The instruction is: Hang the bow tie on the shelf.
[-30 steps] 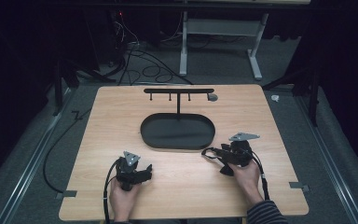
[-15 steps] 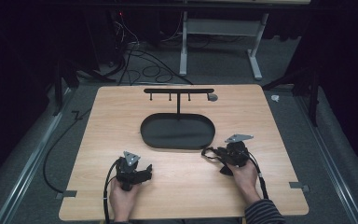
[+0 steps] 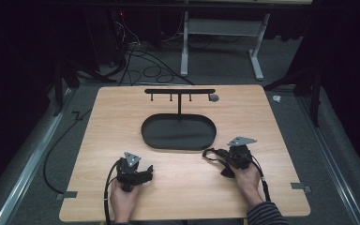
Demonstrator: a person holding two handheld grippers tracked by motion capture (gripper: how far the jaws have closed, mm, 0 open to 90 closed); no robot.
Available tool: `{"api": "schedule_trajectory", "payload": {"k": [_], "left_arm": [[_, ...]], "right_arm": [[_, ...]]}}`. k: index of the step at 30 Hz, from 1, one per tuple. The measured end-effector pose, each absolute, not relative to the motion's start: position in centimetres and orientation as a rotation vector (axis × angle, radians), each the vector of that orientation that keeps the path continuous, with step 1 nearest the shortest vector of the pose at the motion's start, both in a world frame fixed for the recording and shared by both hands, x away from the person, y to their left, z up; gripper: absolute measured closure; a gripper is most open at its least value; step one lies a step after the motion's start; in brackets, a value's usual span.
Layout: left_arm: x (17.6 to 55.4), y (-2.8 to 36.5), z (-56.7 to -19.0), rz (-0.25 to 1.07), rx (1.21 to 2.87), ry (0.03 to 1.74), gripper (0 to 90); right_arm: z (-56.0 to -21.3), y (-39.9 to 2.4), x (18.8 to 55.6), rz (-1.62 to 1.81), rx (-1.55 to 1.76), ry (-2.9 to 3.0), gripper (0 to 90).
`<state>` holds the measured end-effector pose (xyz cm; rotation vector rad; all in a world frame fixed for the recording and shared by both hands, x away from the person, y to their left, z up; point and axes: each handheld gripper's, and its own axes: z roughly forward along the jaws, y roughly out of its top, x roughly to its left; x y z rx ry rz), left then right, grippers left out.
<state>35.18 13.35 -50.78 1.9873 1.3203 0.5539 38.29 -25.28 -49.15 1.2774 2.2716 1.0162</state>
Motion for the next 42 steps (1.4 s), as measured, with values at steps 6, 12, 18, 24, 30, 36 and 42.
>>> {"api": "schedule_trajectory", "payload": {"k": [6,12,18,24,30,36,42], "left_arm": [[35.2,13.4,-50.8,0.554,1.987,1.321,18.4],[35.2,13.4,-50.8,0.554,1.987,1.321,18.4],[35.2,13.4,-50.8,0.554,1.987,1.321,18.4],[35.2,13.4,-50.8,0.554,1.987,1.321,18.4],[35.2,13.4,-50.8,0.554,1.988,1.321,18.4],[35.2,13.4,-50.8,0.553,1.988,1.319,18.4],[35.2,13.4,-50.8,0.553,1.988,1.319,18.4]], "right_arm": [[-47.9,-25.8,37.5,1.073,1.241,2.237,90.0],[-46.0,-26.2,36.6,1.081,1.178,2.221,90.0],[-44.7,-26.4,36.4,1.120,1.169,2.205,90.0],[-43.4,-25.9,36.8,1.152,1.122,2.214,90.0],[-42.4,-25.4,37.0,1.171,1.088,2.207,90.0],[-41.2,-25.1,37.4,1.203,1.082,2.204,90.0],[-40.0,-25.1,37.7,1.242,1.076,2.193,90.0]]}}
